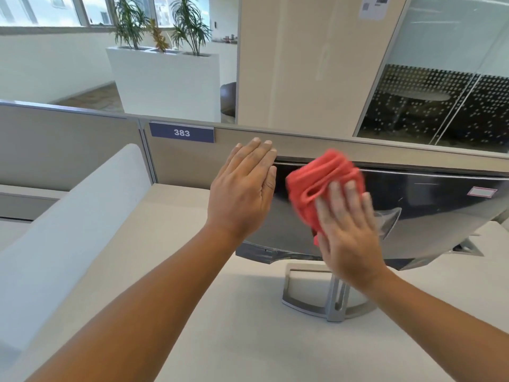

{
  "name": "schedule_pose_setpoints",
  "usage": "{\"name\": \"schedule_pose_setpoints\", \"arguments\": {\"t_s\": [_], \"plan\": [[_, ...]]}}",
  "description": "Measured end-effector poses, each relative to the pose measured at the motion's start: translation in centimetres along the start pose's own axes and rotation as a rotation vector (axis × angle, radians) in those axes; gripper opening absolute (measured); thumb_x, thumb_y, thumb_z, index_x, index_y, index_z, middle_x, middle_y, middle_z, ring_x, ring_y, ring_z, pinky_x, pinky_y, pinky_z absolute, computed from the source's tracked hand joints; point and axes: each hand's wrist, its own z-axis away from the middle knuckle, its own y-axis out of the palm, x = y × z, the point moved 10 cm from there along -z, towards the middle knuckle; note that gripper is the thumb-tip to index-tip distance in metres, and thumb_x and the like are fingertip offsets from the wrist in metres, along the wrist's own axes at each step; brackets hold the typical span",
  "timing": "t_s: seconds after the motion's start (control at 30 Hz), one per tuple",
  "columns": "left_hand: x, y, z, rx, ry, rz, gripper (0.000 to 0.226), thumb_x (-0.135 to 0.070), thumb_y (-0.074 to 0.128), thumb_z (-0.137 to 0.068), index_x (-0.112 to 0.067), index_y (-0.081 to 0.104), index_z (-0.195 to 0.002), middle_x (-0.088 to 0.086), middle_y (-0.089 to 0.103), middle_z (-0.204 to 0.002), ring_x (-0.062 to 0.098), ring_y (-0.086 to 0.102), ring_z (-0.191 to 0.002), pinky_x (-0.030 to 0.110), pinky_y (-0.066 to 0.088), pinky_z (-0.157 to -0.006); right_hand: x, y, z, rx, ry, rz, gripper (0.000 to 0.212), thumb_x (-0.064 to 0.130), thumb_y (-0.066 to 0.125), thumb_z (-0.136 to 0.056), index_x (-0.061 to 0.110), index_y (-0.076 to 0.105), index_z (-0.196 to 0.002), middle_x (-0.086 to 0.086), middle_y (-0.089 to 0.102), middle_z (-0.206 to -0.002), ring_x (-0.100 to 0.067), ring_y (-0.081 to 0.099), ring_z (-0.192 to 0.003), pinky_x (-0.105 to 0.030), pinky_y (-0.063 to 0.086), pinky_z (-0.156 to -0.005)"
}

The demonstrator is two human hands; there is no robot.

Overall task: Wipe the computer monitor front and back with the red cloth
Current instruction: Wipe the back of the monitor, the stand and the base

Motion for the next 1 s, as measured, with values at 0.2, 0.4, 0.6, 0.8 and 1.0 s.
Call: {"name": "schedule_pose_setpoints", "arguments": {"t_s": [0.2, 0.4, 0.6, 0.8, 1.0], "plan": [[0.5, 0.3, -0.2, -0.011, -0.079, 0.039, 0.036, -0.021, 0.043, -0.103, -0.004, 0.069, -0.121, 0.009, 0.066, -0.129, 0.026, 0.054, -0.13, 0.043, 0.037, -0.113, 1.4, 0.0, -2.8, -0.091, 0.149, -0.069, 0.065, 0.013, 0.062, -0.091, 0.016, 0.037, -0.152, -0.018, 0.017, -0.161, -0.045, 0.012, -0.149, -0.061, 0.015, -0.12], [1.0, 0.7, -0.2, 0.068, -0.126, 0.084, 0.039, -0.023, 0.039, -0.104, -0.006, 0.064, -0.128, 0.006, 0.062, -0.134, 0.021, 0.049, -0.134, 0.039, 0.034, -0.116, 9.5, 7.4, 2.9, 0.276, -0.532, 0.094, 0.056, 0.017, 0.042, -0.101, 0.021, 0.03, -0.155, -0.002, 0.022, -0.164, -0.027, 0.013, -0.153, -0.045, 0.005, -0.125], [0.8, 0.7, 0.0, 0.058, -0.133, 0.09, 0.038, -0.023, 0.04, -0.104, -0.007, 0.064, -0.129, 0.006, 0.062, -0.134, 0.021, 0.049, -0.134, 0.039, 0.034, -0.116, 7.5, 7.1, 4.5, 0.282, -0.513, 0.15, 0.062, 0.015, 0.052, -0.097, 0.018, 0.029, -0.155, -0.001, 0.019, -0.164, -0.025, 0.012, -0.153, -0.043, 0.005, -0.125], [1.0, 0.6, -0.3, 0.042, -0.187, 0.096, 0.038, -0.024, 0.041, -0.104, -0.007, 0.067, -0.125, 0.006, 0.064, -0.132, 0.021, 0.05, -0.133, 0.038, 0.033, -0.116, 5.9, 2.5, -2.9, 0.021, -0.235, 0.055, 0.053, 0.024, 0.057, -0.1, 0.021, 0.041, -0.15, -0.007, 0.03, -0.159, -0.034, 0.021, -0.149, -0.049, 0.016, -0.123], [1.2, 0.6, -0.1, 0.027, -0.207, 0.111, 0.036, -0.022, 0.042, -0.104, -0.007, 0.067, -0.125, 0.006, 0.064, -0.132, 0.02, 0.05, -0.133, 0.038, 0.035, -0.116, 12.5, 6.8, -1.9, 0.225, -0.61, 0.142, 0.044, 0.014, 0.023, -0.103, 0.014, 0.047, -0.14, -0.012, 0.051, -0.147, -0.034, 0.031, -0.142, -0.047, 0.012, -0.122]]}}
